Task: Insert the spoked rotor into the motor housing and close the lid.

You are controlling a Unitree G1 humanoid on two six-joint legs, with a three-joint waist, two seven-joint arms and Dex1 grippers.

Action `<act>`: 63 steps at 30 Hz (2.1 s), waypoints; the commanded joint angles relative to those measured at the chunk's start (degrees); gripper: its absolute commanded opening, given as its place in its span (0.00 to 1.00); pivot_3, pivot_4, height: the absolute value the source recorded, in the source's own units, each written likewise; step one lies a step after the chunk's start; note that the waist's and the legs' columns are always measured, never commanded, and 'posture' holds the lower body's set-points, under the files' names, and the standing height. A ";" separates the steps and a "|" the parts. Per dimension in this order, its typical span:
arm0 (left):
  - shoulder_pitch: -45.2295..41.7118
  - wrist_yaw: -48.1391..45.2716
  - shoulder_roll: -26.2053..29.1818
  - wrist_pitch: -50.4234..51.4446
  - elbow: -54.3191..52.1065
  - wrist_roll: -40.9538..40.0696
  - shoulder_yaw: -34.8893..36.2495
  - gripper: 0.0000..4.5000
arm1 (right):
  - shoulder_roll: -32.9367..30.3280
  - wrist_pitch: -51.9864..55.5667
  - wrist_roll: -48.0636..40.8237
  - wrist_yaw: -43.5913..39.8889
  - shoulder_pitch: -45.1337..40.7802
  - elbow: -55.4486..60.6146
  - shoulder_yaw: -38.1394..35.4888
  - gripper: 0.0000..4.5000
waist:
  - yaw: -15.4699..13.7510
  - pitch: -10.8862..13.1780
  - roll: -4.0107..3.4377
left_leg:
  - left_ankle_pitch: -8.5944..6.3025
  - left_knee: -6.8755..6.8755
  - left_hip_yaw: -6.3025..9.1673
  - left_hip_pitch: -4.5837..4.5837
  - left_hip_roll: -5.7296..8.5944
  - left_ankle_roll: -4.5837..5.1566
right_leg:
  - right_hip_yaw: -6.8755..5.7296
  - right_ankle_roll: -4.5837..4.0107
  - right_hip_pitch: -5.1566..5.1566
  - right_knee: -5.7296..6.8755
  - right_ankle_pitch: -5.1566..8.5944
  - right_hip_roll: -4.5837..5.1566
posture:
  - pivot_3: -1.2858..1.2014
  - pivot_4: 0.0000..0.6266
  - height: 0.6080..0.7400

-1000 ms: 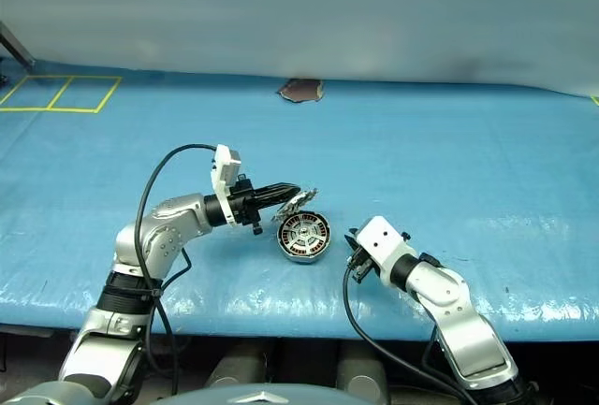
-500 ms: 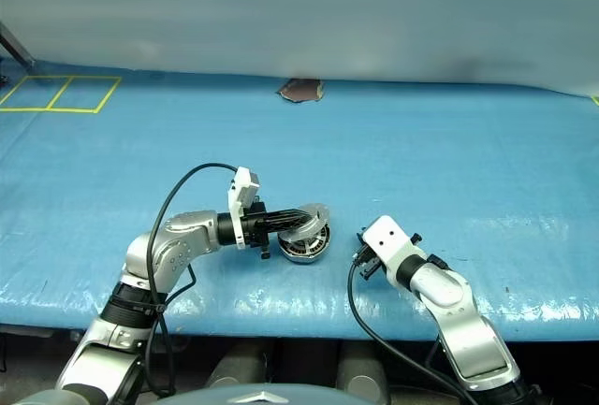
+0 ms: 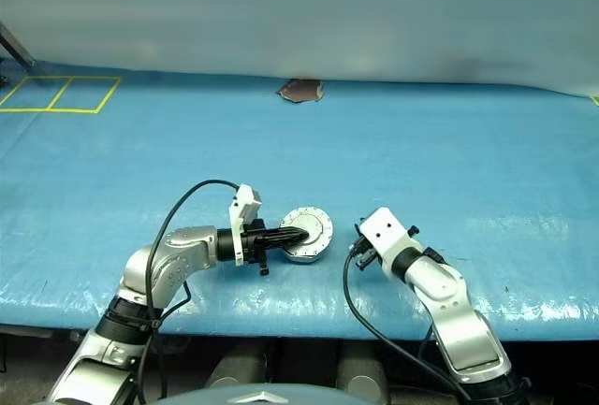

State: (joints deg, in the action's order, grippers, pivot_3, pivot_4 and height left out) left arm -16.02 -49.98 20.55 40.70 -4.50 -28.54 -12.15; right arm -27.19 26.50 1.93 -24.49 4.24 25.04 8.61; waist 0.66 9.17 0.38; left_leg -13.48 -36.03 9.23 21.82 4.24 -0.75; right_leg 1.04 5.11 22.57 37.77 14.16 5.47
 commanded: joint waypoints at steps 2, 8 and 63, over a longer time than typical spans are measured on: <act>1.10 0.80 0.64 0.54 -1.22 0.96 -0.58 0.01 | 2.04 -1.96 -0.85 0.10 -1.48 0.39 -0.02 0.13 | 0.00 -0.01 -0.02 | 0.00 0.01 0.00 -0.01 -0.01 0.00 | -0.01 0.00 0.00 0.01 0.00 -0.01 | 0.52 0.24 1.00; 1.74 1.07 0.16 -0.18 -2.63 -0.32 1.59 0.01 | 6.29 -4.97 -3.43 -0.65 -2.94 -0.38 0.38 0.13 | 0.10 -0.01 -0.02 | 0.00 0.01 0.05 -0.01 -0.02 0.00 | 0.00 -0.04 0.00 0.01 -0.02 0.00 | 0.52 0.24 1.00; 9.60 8.91 2.42 -6.56 -7.03 -0.96 12.05 0.00 | 11.88 0.32 -13.28 -6.77 -8.57 -3.75 5.54 0.69 | 0.18 -0.01 -0.02 | 0.00 0.06 0.07 -0.01 -0.09 0.00 | 0.01 -0.21 0.07 0.01 -0.11 -0.02 | 0.52 0.24 1.00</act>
State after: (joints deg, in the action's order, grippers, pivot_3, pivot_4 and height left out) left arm -6.51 -41.21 22.73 35.41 -9.39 -29.64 -0.46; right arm -16.01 26.38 -9.77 -31.43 -3.25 18.38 15.16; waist 0.85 9.16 0.36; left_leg -13.48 -35.98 9.30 21.81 4.14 -0.76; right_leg 1.05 4.90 22.65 37.78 14.05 5.45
